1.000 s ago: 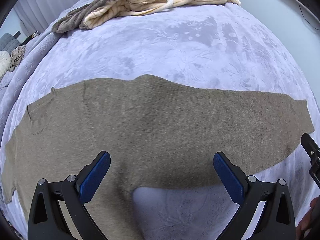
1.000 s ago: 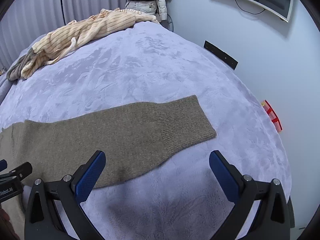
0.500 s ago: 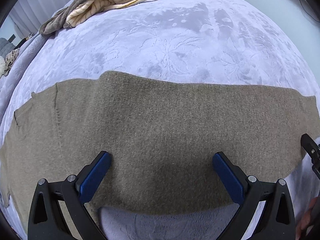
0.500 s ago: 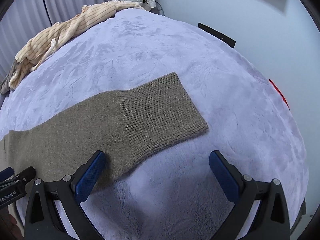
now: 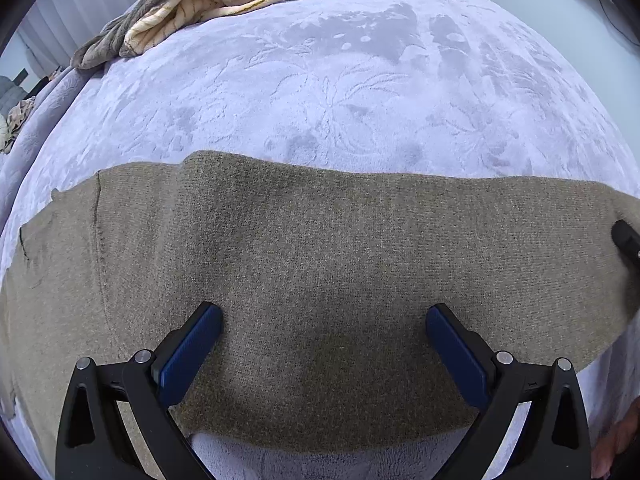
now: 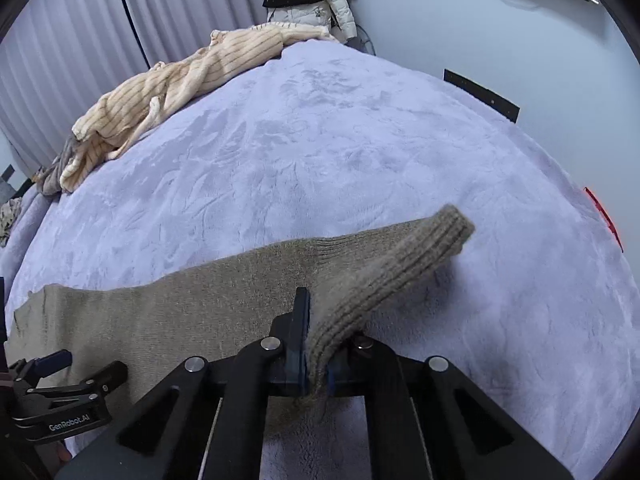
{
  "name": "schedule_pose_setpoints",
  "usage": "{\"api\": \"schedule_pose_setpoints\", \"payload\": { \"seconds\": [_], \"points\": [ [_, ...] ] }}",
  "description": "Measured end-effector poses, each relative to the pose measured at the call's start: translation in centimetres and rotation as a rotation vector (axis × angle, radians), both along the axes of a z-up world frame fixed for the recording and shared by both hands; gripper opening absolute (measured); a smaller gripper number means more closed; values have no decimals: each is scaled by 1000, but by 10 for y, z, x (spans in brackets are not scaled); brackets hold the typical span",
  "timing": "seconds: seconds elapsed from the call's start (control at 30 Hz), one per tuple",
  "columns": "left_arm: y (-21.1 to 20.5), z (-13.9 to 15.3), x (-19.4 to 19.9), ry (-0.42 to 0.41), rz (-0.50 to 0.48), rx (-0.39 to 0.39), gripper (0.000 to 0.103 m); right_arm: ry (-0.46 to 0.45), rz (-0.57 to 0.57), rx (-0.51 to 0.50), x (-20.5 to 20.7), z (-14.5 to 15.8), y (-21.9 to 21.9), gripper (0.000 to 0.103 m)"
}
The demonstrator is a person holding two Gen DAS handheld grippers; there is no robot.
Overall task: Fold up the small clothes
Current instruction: 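Carry the gripped cuff with the right tool across the sweater body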
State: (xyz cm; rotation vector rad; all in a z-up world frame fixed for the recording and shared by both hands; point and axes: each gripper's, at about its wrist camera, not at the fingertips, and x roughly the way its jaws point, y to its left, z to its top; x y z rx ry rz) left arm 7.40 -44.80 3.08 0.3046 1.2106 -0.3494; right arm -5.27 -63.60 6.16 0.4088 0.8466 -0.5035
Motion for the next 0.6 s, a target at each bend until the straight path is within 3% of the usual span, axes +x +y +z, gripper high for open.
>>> {"api": "schedule_pose_setpoints", "payload": {
  "seconds": [0.17,0.37,0.6],
  "points": [
    [-3,-6,4,57,-35,-39,103,-51,-24,-73,-17,24,14,6],
    [3,-12,22,181,-60,-101,103,-44,-54,-137,-26,36,25,6],
    [46,17,29,268,-26,-283,103,-50,-75,-152,-35,58,36,6]
  ]
}}
